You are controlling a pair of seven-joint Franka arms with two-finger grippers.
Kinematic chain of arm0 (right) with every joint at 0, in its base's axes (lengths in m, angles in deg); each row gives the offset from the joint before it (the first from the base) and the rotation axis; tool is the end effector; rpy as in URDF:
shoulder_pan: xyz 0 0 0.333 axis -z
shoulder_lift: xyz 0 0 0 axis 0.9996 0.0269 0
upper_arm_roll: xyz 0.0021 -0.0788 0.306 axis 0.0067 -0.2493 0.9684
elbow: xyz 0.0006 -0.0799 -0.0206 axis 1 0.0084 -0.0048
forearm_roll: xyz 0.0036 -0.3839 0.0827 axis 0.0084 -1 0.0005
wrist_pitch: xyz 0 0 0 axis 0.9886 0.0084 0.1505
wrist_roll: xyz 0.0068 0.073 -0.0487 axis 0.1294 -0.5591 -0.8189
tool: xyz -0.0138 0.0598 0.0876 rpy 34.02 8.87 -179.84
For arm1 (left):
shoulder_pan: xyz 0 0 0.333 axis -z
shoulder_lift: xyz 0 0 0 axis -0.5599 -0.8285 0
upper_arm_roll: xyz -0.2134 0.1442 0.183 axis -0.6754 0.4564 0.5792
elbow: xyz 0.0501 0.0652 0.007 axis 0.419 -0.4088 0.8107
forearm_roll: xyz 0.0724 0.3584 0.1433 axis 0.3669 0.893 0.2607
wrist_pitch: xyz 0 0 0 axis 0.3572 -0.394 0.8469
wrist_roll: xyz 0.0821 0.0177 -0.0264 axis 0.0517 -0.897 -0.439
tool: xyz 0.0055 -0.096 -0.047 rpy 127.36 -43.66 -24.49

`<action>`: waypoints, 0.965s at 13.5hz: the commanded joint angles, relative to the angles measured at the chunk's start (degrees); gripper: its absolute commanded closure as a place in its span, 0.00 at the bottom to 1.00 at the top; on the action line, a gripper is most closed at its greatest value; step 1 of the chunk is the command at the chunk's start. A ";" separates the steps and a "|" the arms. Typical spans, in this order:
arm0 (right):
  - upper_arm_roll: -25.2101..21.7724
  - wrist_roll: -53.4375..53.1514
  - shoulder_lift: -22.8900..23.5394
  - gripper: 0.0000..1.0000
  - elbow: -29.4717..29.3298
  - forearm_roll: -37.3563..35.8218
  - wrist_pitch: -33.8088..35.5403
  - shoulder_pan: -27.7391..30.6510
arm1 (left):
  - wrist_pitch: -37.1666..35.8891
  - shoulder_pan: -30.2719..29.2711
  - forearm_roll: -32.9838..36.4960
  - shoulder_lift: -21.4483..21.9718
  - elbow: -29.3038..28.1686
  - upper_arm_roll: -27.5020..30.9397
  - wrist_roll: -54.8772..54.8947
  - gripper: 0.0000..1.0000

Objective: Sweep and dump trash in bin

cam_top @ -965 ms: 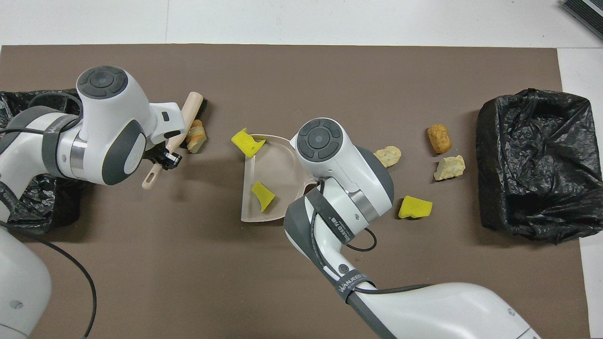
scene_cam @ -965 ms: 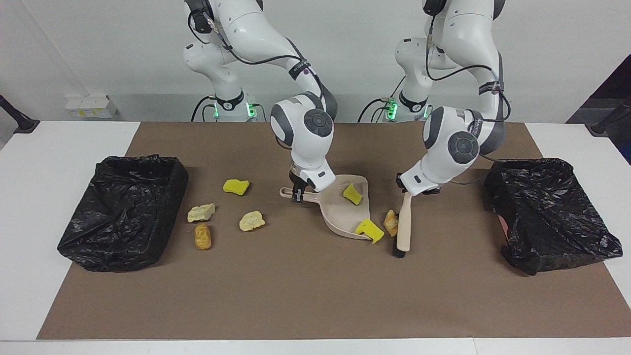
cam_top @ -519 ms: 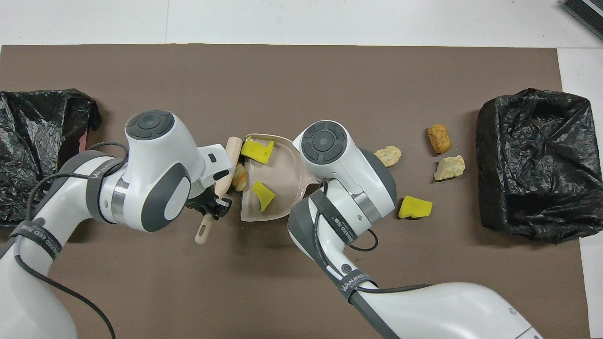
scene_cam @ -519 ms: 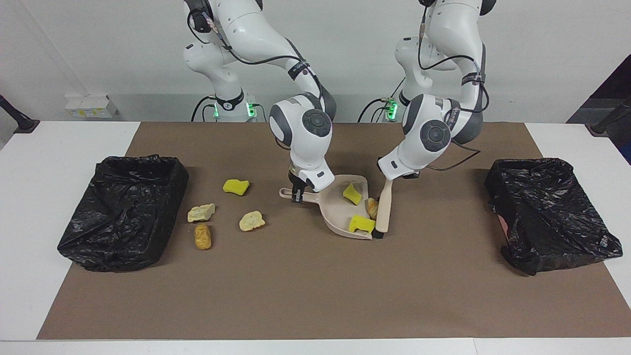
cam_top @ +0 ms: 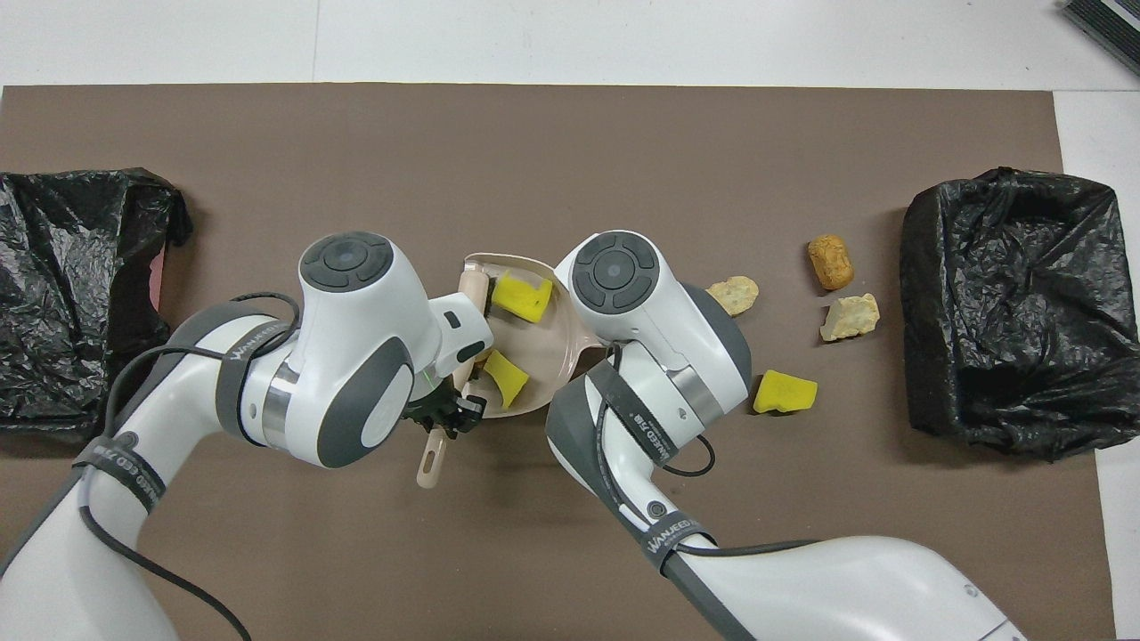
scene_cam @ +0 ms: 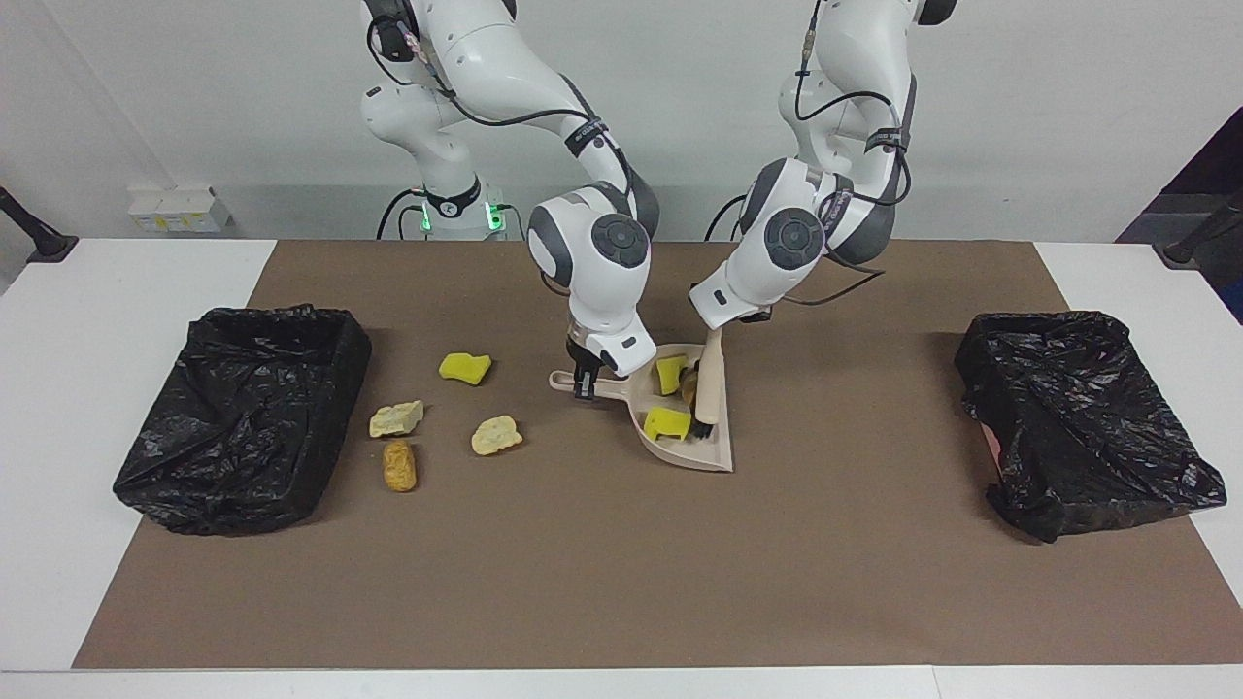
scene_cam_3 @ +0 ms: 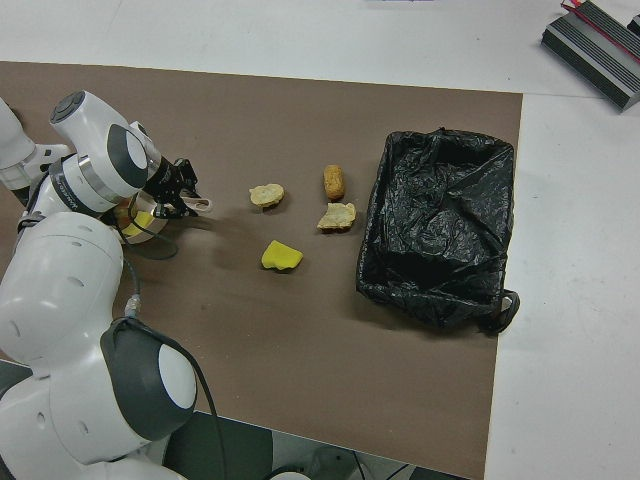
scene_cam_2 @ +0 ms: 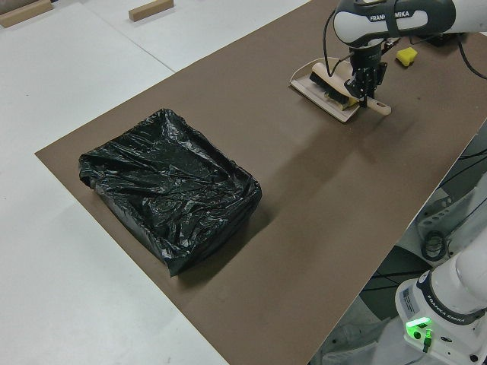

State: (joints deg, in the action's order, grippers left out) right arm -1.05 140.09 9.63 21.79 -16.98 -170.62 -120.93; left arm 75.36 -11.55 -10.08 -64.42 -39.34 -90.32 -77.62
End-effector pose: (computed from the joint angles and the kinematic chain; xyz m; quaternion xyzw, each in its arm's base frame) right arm 0.5643 0.3229 0.3425 0.7358 0.6711 -0.0699 0.0583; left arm 0.4773 -0.2849 0.3759 0.9689 -0.1335 -0.1978 0.0661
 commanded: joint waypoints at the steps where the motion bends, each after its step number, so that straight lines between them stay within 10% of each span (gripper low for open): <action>1: 0.21 1.01 -0.78 1.00 1.29 -1.08 -1.10 0.83 | -5.66 -3.68 -2.59 3.13 1.36 0.14 2.98 1.00; 7: 0.21 5.66 -4.73 1.00 -0.46 -0.03 3.02 6.09 | -10.61 -2.91 -3.04 8.49 -0.46 0.76 5.90 1.00; 13: 0.04 19.64 -8.33 1.00 -7.22 0.32 14.44 17.60 | 3.53 9.82 -2.43 15.09 -13.30 0.14 -17.03 1.00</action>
State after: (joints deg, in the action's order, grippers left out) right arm -1.60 156.06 2.23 16.47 -17.01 -159.14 -106.80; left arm 75.35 -4.40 -12.17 -53.54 -46.70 -90.99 -92.15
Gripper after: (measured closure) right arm 0.678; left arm 0.736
